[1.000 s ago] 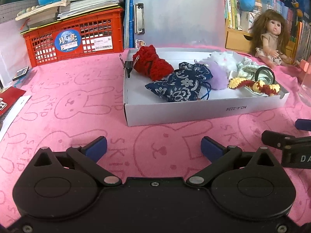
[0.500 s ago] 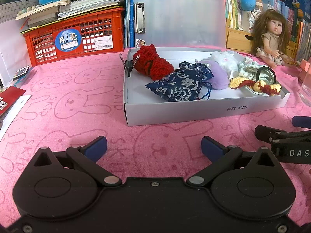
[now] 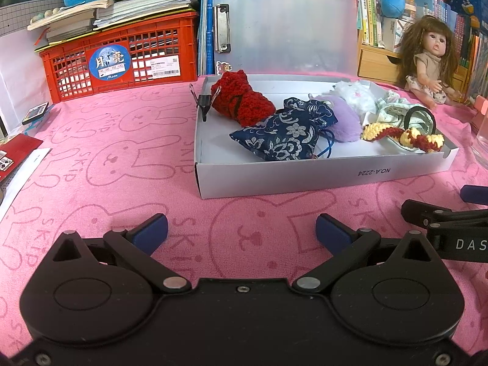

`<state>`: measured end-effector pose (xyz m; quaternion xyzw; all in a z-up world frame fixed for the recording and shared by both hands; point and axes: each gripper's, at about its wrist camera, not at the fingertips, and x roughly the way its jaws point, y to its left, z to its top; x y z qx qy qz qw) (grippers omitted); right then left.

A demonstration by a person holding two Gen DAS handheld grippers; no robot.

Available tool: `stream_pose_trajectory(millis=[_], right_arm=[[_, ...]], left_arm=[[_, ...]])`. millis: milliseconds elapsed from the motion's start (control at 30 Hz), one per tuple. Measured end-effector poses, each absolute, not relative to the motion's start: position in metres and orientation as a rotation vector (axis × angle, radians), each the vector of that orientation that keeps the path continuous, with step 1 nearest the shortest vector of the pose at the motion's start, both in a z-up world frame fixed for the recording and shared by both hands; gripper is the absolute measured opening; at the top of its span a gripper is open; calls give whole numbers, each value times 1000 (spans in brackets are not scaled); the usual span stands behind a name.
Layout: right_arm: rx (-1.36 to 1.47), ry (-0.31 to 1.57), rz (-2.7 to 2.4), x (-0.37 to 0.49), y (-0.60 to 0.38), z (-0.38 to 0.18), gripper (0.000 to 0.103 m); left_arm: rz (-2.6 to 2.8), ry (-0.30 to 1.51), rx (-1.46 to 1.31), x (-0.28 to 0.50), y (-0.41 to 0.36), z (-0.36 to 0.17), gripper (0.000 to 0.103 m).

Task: Organize objects

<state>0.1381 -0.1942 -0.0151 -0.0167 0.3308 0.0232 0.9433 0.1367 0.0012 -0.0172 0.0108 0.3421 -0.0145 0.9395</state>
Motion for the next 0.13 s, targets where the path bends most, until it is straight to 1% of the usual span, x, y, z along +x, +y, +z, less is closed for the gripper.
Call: stream_pose_trajectory(millis=[133], right_arm=[[-34,674,47,138,-194,-15,103]], left_arm=[[-30,698,22,137,1,-17,103]])
